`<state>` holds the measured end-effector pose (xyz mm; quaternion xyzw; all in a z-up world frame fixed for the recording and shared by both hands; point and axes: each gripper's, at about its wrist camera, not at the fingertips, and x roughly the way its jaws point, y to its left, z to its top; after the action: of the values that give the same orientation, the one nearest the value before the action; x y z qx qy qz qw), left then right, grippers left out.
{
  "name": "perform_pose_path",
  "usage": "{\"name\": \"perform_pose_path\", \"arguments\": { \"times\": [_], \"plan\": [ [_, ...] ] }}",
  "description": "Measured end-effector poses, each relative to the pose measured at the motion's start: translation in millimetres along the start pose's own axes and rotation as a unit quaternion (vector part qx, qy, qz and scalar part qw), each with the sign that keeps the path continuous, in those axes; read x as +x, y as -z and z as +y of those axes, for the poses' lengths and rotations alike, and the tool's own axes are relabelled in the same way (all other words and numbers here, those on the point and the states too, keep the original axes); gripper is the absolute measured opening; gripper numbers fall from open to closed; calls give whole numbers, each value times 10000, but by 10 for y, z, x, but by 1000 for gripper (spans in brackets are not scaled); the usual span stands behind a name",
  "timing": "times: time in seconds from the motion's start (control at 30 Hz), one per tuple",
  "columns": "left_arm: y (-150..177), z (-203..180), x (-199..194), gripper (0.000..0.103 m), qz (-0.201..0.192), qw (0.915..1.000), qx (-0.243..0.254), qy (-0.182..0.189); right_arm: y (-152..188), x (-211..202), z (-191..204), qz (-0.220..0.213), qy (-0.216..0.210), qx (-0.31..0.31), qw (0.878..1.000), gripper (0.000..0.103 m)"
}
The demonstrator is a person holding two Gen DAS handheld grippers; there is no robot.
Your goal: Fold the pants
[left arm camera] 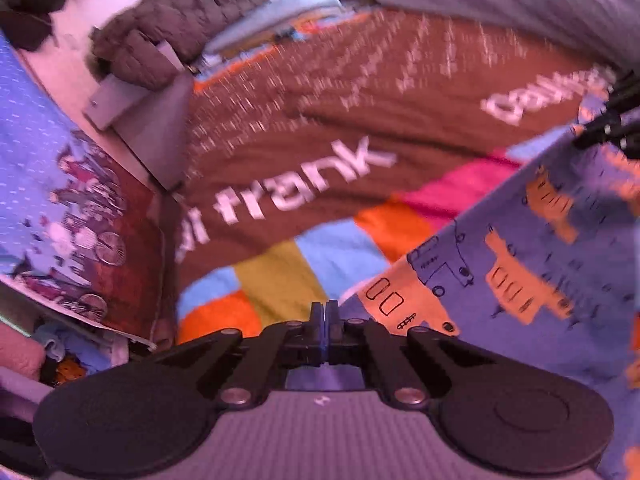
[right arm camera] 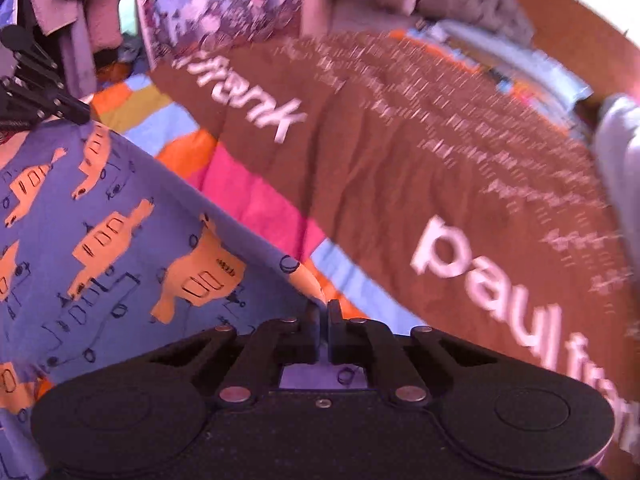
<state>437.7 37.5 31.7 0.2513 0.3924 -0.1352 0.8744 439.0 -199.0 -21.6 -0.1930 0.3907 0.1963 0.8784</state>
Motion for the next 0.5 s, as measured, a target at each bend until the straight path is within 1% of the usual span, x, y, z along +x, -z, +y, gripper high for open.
{"name": "perform_pose_path", "arguments": {
  "times": [0.13, 0.23, 0.33, 0.4, 0.43, 0.5],
  "plan": [
    [69, -119, -518, 0, -402, 9988, 157, -225, 85, -494, 168, -511, 447, -66, 9977, 2],
    [226, -248, -907, 0, -633, 9968, 250, -413, 254, -924, 332, -881, 706, -140, 9935, 2],
    [448, -360, -1195, 0, -767, 9964, 164, -310, 502, -1337, 524, -1143, 752, -155, 9905, 2],
    [600, -444, -1267, 0, -731, 9968, 179, -254, 701, -1541, 671, -1242, 752, -157, 9893, 1],
    [673, -492, -1266, 0, -690, 9969, 266, -261, 795, -1618, 751, -1269, 742, -185, 9890, 1],
    [766, -544, -1236, 0, -676, 9960, 395, -431, 973, -1705, 918, -1238, 686, -270, 9896, 1]
  ]
}}
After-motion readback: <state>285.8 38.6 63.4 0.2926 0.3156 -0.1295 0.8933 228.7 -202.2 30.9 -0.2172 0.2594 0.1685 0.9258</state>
